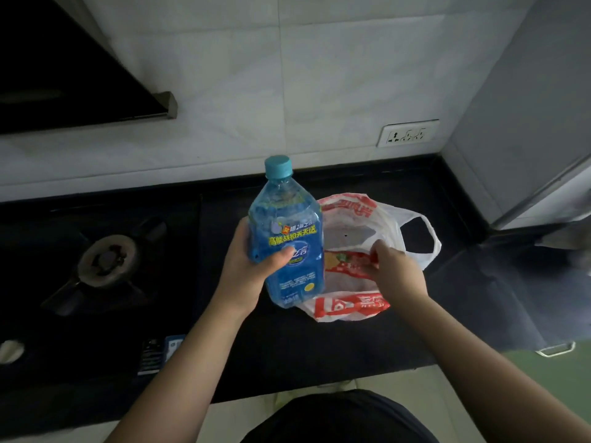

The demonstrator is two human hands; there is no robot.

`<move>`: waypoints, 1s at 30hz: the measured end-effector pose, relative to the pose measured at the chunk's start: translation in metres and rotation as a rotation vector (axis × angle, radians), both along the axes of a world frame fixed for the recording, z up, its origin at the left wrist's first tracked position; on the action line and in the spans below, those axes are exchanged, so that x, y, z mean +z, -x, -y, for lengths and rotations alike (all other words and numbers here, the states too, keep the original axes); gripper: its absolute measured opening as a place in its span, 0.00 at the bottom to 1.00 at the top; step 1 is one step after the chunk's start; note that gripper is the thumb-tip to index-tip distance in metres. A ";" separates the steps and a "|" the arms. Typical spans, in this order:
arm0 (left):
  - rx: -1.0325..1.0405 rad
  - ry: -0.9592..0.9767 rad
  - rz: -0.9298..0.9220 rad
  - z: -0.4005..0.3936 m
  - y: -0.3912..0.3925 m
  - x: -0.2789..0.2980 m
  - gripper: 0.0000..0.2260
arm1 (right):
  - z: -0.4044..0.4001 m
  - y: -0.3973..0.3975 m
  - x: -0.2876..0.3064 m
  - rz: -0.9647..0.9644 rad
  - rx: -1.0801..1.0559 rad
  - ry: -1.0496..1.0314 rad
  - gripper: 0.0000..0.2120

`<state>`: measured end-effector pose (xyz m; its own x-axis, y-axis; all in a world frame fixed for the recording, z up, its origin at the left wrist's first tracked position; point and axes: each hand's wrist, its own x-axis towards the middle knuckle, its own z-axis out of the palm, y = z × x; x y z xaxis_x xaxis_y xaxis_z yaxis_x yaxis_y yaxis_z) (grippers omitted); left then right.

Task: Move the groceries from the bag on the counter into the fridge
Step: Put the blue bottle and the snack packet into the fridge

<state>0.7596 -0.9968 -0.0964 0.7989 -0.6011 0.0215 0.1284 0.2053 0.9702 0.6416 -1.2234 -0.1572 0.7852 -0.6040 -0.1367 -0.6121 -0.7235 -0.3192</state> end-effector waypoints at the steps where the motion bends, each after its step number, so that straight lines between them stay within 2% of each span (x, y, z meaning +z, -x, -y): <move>1: -0.023 0.010 -0.019 -0.004 -0.001 0.001 0.35 | -0.003 0.004 0.008 0.034 -0.017 0.015 0.04; 4: -0.093 0.039 -0.075 -0.014 0.000 0.001 0.36 | -0.013 0.017 0.025 0.129 -0.075 0.028 0.06; 7: -0.133 0.098 -0.197 -0.020 0.006 0.001 0.36 | -0.024 0.033 0.037 0.229 -0.189 -0.152 0.07; 8: -0.141 0.123 -0.257 -0.022 0.009 0.001 0.37 | -0.025 0.039 0.037 0.276 -0.258 -0.320 0.08; 11: -0.138 0.141 -0.463 -0.029 0.018 0.005 0.38 | -0.033 0.055 0.033 0.519 -0.515 -1.179 0.20; 13: -0.132 0.130 -0.509 -0.033 0.020 0.009 0.34 | -0.037 0.065 0.026 0.628 -0.584 -1.424 0.23; 16: -0.147 0.145 -0.520 -0.038 0.027 0.017 0.22 | -0.046 0.077 0.021 0.677 -0.597 -1.513 0.22; 19: -0.162 0.194 -0.551 -0.041 0.038 0.025 0.23 | -0.058 0.083 0.022 0.701 -0.573 -1.557 0.23; 21: -0.172 0.210 -0.525 -0.043 0.048 0.028 0.19 | -0.063 0.088 0.025 0.714 -0.553 -1.592 0.21; 22: -0.183 0.211 -0.501 -0.045 0.052 0.027 0.19 | -0.065 0.090 0.027 0.711 -0.543 -1.602 0.20; 25: -0.212 0.196 -0.454 -0.050 0.065 0.025 0.27 | -0.067 0.100 0.034 0.685 -0.470 -1.602 0.18; 30: -0.120 0.187 -0.384 -0.048 0.109 0.032 0.27 | -0.052 0.129 0.038 0.616 -0.353 -1.506 0.20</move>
